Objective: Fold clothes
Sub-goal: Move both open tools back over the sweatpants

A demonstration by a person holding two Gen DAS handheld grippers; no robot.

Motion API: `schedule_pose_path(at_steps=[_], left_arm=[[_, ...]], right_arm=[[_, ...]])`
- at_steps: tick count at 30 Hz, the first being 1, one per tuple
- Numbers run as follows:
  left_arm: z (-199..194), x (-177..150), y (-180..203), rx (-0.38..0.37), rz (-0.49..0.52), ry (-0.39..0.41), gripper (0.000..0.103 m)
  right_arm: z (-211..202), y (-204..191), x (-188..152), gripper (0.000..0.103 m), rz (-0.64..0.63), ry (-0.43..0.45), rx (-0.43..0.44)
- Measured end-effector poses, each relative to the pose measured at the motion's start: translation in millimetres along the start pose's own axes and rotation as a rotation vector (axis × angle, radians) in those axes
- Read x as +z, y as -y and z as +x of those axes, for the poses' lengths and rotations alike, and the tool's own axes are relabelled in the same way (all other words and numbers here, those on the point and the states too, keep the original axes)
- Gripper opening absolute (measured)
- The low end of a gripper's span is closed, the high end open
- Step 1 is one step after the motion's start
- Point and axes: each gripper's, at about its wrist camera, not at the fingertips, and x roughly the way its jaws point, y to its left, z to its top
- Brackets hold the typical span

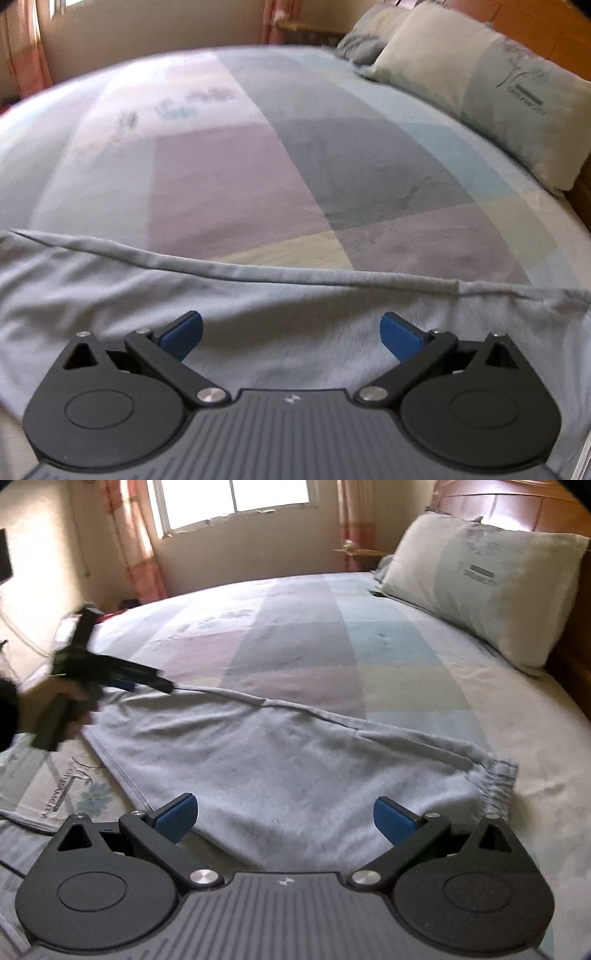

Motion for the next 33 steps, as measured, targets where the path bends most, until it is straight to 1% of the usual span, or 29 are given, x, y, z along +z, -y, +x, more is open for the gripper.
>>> schedule_pose_path(at_steps=[2, 5, 9, 12, 14, 16, 18, 20, 22, 25, 27, 28, 30, 33], left_arm=[[19.2, 3.9, -3.5, -0.004, -0.041, -0.042, 0.101], [42.3, 9.9, -10.6, 0.022, -0.091, -0.061, 0.101], [55.8, 25.4, -13.8, 0.048, -0.077, -0.039, 0.102], [46.5, 34.1, -20.2, 0.021, -0.121, -0.037, 0.102], [29.8, 36.8, -28.3, -0.003, -0.130, -0.004, 0.102], [16.6, 35.9, -39.0, 0.015, -0.129, 0.016, 0.102], [13.1, 29.2, -53.2, 0.035, -0.158, 0.001, 0.102], [20.1, 20.4, -66.2, 0.066, -0.182, -0.031, 0.102], [30.1, 15.5, -75.5, 0.086, -0.190, -0.034, 0.102], [35.0, 24.7, -71.6, 0.146, -0.135, -0.029, 0.102], [29.1, 31.2, -65.9, 0.159, -0.125, -0.024, 0.101], [22.8, 31.3, -60.1, 0.144, -0.115, -0.013, 0.101], [8.3, 25.9, -41.5, 0.113, -0.061, -0.006, 0.102], [-5.0, 12.3, -2.8, 0.033, 0.042, -0.019, 0.102]], right_arm=[[2.4, 1.7, -1.7, 0.103, -0.007, 0.002, 0.013], [7.1, 4.5, -4.8, 0.103, 0.002, -0.012, 0.032], [15.8, 3.6, -9.0, 0.103, 0.004, -0.030, 0.052], [20.8, 0.9, -10.9, 0.103, 0.007, -0.055, 0.054], [20.5, -0.3, -9.0, 0.103, 0.014, -0.058, 0.068], [21.4, -1.2, -7.3, 0.103, 0.012, -0.061, 0.075], [24.8, -1.4, -6.3, 0.103, 0.012, -0.066, 0.073], [30.2, -0.4, -5.7, 0.103, 0.023, -0.077, 0.074], [34.8, 0.8, -5.2, 0.103, 0.037, -0.089, 0.078], [37.8, 0.6, -4.3, 0.103, 0.027, -0.099, 0.076], [38.4, 1.4, -4.2, 0.103, 0.007, -0.108, 0.068], [38.5, 3.1, -3.6, 0.103, -0.002, -0.114, 0.063], [40.1, 9.4, -2.4, 0.103, -0.009, -0.133, 0.057], [46.8, 23.9, -2.3, 0.103, 0.010, -0.176, 0.063]])
